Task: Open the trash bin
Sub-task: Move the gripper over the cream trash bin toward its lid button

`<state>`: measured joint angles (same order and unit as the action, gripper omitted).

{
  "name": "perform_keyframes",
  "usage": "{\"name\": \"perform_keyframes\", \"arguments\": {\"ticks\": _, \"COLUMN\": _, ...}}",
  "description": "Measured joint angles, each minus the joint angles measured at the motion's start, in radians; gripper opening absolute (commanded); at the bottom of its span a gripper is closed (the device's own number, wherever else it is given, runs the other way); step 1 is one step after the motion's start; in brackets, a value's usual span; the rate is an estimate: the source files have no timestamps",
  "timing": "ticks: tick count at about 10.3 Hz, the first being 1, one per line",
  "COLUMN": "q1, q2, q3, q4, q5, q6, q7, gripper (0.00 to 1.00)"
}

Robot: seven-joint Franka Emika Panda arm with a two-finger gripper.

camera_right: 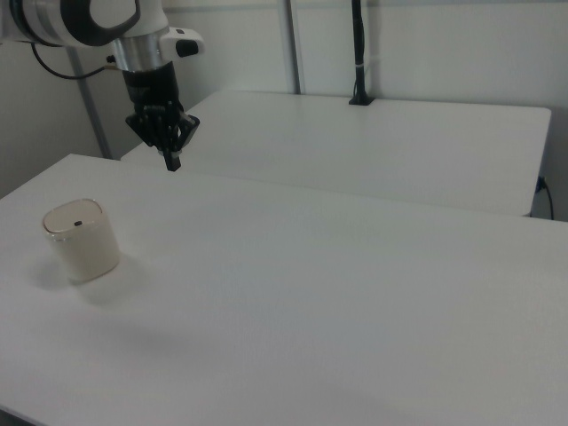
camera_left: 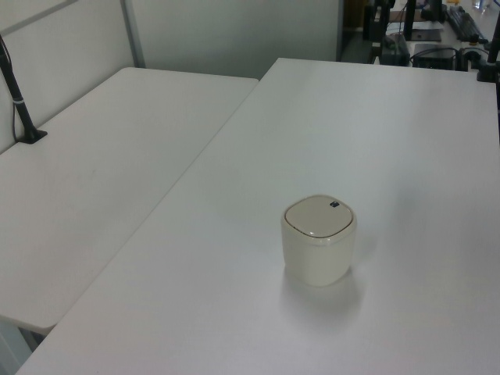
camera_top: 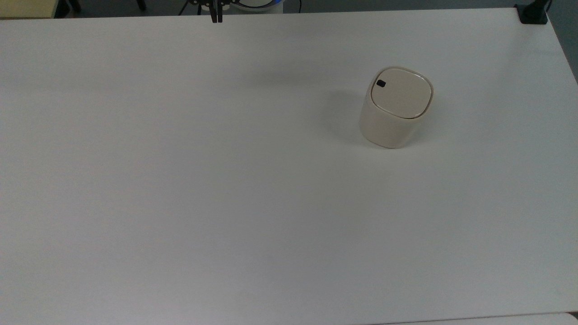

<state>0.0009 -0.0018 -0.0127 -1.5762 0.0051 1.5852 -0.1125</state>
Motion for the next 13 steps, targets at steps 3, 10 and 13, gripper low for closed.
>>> {"name": "perform_keyframes", "arguments": {"ticks": 3, "q1": 0.003, "q2": 0.009, "q3": 0.003, "q4": 0.0, "q5": 0.0, "q6": 0.0, "q7": -0.002, "gripper": 0.0}}
{"name": "perform_keyframes", "arguments": {"ticks": 10, "q1": 0.197, "q2": 0.065, "q3": 0.032, "q4": -0.003, "q5": 0.006, "q6": 0.041, "q7": 0.014, "gripper": 0.0}}
{"name": "perform_keyframes", "arguments": {"ticks": 13, "q1": 0.343, "q2": 0.12, "q3": 0.035, "q4": -0.01, "q5": 0.006, "q6": 0.041, "q7": 0.072, "gripper": 0.0}}
